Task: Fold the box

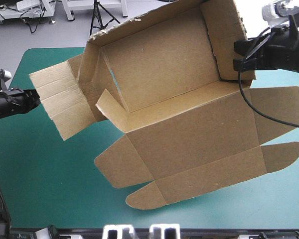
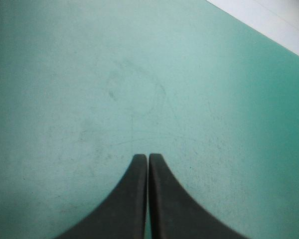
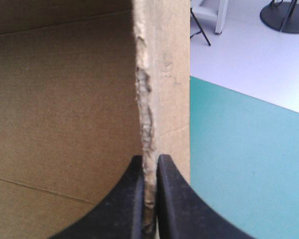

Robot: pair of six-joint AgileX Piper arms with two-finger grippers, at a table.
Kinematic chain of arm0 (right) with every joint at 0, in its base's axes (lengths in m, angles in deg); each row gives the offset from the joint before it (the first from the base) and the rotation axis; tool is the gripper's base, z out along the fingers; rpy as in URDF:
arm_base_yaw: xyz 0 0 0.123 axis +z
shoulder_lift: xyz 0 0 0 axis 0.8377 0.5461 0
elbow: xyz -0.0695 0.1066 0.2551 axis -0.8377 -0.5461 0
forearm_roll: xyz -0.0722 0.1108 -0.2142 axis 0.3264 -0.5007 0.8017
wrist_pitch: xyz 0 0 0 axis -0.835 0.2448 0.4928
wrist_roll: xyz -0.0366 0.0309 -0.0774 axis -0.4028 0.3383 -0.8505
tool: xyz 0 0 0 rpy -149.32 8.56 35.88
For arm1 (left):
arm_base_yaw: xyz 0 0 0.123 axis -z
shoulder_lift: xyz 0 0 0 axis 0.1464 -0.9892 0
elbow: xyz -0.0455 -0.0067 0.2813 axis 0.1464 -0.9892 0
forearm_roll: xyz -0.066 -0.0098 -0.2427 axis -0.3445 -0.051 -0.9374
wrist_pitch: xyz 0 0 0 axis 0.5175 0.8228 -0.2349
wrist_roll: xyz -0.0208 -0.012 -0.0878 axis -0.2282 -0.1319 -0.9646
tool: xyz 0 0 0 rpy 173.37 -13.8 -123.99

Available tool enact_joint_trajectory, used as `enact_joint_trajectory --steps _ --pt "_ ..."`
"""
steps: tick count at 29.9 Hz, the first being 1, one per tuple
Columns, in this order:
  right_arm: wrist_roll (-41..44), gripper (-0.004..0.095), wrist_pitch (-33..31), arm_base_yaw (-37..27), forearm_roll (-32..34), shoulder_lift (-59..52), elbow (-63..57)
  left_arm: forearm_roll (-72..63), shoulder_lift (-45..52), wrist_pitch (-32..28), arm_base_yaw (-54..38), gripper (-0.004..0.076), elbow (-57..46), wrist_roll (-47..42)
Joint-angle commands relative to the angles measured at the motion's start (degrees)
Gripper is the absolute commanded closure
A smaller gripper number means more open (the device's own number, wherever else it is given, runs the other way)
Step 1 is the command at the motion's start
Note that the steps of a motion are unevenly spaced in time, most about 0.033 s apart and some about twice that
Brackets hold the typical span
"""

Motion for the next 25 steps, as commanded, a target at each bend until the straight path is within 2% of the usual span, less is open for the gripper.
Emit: enact_joint_trajectory --steps 1,4,8,15,25 --pt "1.9 0.0925 -1.1 0.0 -3.0 -3.8 2.6 -7.8 -0.6 1.5 0.0 0.0729 1.9 2.2" --pt "2.0 0.0925 -1.1 0.0 -5.1 -5.2 2.6 -14.3 -3.1 7.2 0.0 0.0729 1.9 6.5" --pt "2.0 0.0925 0.8 0.0 -8.1 -6.0 2.6 -26.3 -6.2 19.3 0.1 0.0729 1.9 11.8" --pt "1.6 0.0925 5.7 0.0 -10.1 -5.2 2.5 -27.0 -2.9 19.2 2.4 0.0729 1.9 11.3" --pt "0.4 0.0924 12.4 0.0 -10.6 -1.7 0.3 -28.7 7.4 19.2 4.1 0.0729 1.9 10.9"
